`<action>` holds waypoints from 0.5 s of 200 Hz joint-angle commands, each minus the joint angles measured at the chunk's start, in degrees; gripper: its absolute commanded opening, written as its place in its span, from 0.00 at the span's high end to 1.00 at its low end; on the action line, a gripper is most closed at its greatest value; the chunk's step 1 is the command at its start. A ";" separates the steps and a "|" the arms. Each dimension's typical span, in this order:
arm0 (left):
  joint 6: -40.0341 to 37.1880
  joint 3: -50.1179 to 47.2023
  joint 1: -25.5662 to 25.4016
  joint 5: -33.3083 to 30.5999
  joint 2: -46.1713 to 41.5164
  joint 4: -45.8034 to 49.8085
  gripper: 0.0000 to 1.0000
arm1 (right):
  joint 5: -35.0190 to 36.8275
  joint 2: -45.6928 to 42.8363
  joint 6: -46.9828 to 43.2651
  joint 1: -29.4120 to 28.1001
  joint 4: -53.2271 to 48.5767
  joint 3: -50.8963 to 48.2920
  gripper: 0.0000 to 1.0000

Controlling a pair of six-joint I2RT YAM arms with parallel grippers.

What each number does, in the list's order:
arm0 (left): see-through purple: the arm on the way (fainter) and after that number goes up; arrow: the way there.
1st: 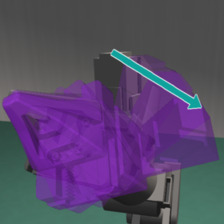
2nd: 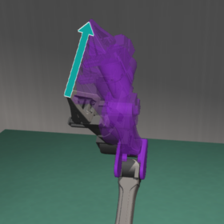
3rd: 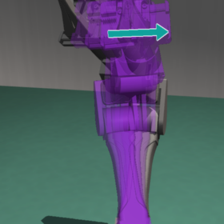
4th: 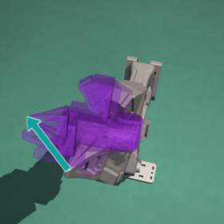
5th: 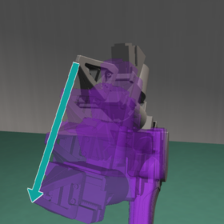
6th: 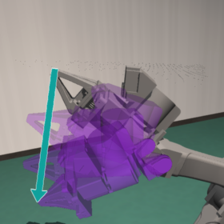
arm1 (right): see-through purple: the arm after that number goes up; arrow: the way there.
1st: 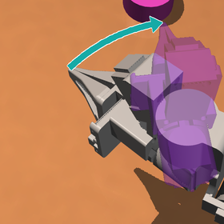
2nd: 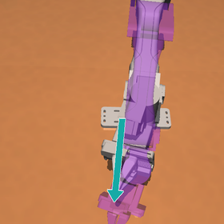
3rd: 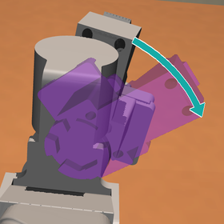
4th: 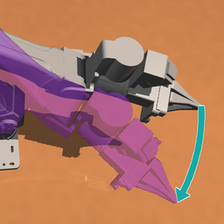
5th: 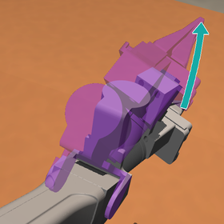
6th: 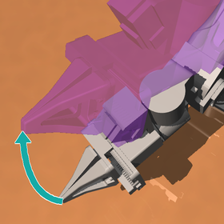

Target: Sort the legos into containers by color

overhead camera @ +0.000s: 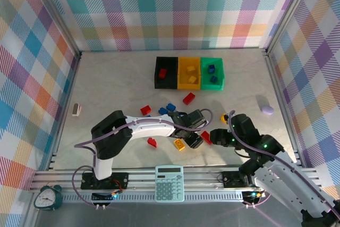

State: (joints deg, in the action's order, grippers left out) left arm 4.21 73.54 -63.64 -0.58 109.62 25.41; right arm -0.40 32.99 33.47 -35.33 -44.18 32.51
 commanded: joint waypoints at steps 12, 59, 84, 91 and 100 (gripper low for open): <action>-1.67 1.65 -0.26 1.37 1.57 2.75 0.33 | 1.08 0.01 1.06 -0.37 -1.17 -0.29 0.42; -1.68 1.84 -0.26 1.46 2.22 2.98 0.48 | 1.63 -0.03 1.23 -0.35 -1.26 -0.18 0.42; -1.54 1.60 -0.25 1.37 1.76 3.05 0.52 | 1.66 -0.02 1.15 -0.35 -1.24 -0.17 0.42; -1.44 1.58 -0.22 0.91 1.57 3.31 0.54 | 1.64 -0.03 1.15 -0.35 -1.26 -0.19 0.42; -1.34 1.60 -0.02 0.59 1.00 3.64 0.56 | 1.63 -0.03 1.15 -0.35 -1.28 -0.22 0.42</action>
State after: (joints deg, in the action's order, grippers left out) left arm 3.07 73.93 -63.64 0.45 111.28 27.05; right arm 0.67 33.06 33.91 -35.33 -44.71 32.51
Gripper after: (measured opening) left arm 0.461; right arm 0.581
